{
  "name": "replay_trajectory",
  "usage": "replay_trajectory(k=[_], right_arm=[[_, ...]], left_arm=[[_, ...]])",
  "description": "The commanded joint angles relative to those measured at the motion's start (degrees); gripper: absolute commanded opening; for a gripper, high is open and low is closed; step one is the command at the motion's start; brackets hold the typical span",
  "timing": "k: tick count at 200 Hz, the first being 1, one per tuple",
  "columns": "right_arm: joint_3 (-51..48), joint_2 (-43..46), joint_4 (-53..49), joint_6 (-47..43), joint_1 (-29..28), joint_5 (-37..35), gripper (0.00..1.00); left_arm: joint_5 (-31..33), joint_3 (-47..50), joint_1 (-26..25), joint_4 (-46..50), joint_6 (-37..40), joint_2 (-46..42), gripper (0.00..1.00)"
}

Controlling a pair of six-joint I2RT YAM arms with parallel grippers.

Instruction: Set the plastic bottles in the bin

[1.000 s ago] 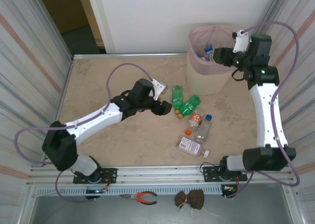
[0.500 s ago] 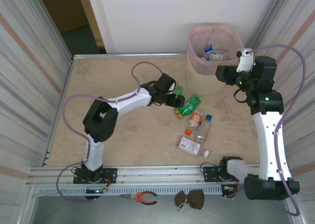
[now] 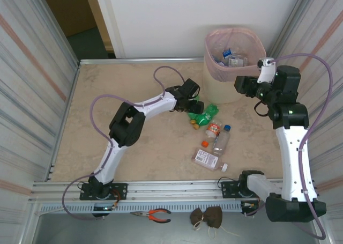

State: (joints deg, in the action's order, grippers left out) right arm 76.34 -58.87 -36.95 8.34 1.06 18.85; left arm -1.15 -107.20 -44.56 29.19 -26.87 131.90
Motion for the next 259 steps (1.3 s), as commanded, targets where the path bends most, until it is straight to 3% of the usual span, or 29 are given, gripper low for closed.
replay_trajectory(k=[1,85,136,204,259], right_arm=[[0.75,1.18,-1.29,-0.59,-0.45,-0.50,0.58],[0.48,0.95,-0.27,0.27,-0.71,0.31,0.57],[0.77,0.79,0.59,1.45,-1.55,0.44,0.57],[0.83,0.96,4.02,6.18,-4.22,3.40,0.57],[0.83,1.39,6.61,9.37,-9.03,3.94,0.57]], left_arm=[[1.33,-2.53,0.32,2.74,-0.61,1.67,0.85],[2.75,0.84,0.43,1.96,-0.67,-0.29,0.68],[3.32,6.26,0.42,-1.59,1.46,-5.28,0.64],[4.07,19.96,0.43,-12.53,6.54,-20.15,0.60],[-0.39,32.02,0.40,-23.67,12.22,-34.59,0.58]])
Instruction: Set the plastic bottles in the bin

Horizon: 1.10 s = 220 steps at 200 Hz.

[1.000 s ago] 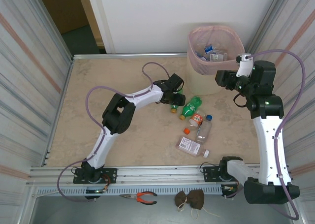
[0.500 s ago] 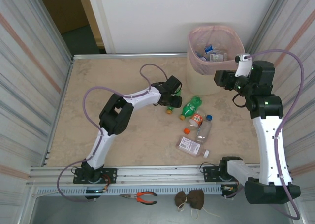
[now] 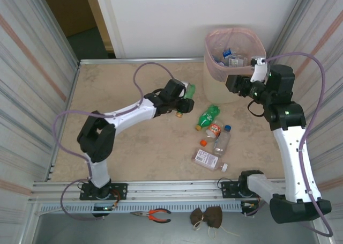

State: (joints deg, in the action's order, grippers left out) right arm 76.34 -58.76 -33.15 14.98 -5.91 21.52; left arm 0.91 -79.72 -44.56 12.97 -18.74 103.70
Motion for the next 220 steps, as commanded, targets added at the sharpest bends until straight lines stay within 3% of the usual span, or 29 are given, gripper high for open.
replay_trajectory(k=[1,40,153,220], right_arm=[[0.83,1.28,2.86,2.75,-2.16,1.22,0.57],[1.21,1.04,4.86,2.86,-7.16,1.25,0.57],[0.12,1.64,22.37,1.37,-18.56,14.25,0.61],[-1.39,3.72,32.45,0.66,-25.84,18.30,0.79]], left_arm=[[-2.51,4.78,0.42,-7.62,4.12,-6.66,0.58],[-6.11,9.32,0.48,-11.21,6.79,-15.43,0.54],[-27.76,13.04,0.61,-18.77,15.30,-31.92,0.52],[-40.47,13.82,0.26,-25.68,16.30,-37.23,0.49]])
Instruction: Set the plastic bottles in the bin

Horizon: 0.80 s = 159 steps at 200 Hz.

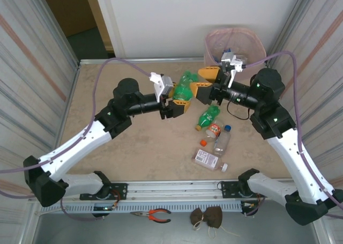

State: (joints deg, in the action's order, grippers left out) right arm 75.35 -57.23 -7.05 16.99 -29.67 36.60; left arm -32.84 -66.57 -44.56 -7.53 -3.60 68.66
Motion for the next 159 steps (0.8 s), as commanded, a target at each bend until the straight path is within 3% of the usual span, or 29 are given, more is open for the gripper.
replay_trajectory(k=[1,25,75,159], right_arm=[[-0.35,2.16,6.44,-1.39,-2.16,3.35,0.79],[0.09,1.84,6.79,-2.05,-4.39,3.08,0.81],[1.09,0.89,5.48,-3.08,-7.81,1.21,0.77],[1.02,-1.35,4.41,-5.13,-10.37,-0.44,0.55]], left_arm=[[-6.89,0.66,0.26,-5.24,1.10,-2.21,0.49],[-9.37,-0.30,-0.32,-5.68,1.12,-2.67,0.49],[-7.37,-0.82,-1.76,-5.21,2.37,-3.19,0.49],[-5.53,-0.42,-1.97,-4.60,2.77,-2.94,0.50]])
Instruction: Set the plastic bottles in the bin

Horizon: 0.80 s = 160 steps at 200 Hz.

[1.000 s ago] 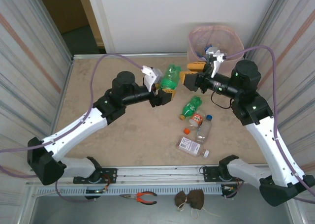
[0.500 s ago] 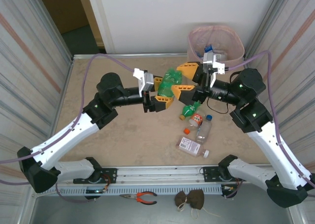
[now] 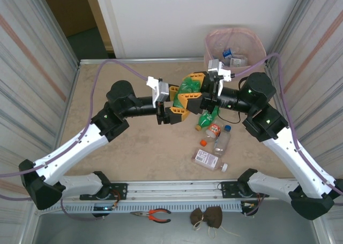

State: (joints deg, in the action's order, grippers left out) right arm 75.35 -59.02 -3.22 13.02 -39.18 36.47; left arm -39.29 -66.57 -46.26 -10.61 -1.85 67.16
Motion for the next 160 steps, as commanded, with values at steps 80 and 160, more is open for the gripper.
replay_trajectory(k=[80,160], right_arm=[[1.23,1.12,0.37,-1.96,-1.16,-2.98,0.45],[7.48,0.70,-9.80,-10.42,0.24,-18.75,0.46]], left_arm=[[2.77,0.27,-0.24,-1.52,0.85,-2.35,0.73],[5.40,2.83,-0.21,0.41,1.84,-4.92,0.80]])
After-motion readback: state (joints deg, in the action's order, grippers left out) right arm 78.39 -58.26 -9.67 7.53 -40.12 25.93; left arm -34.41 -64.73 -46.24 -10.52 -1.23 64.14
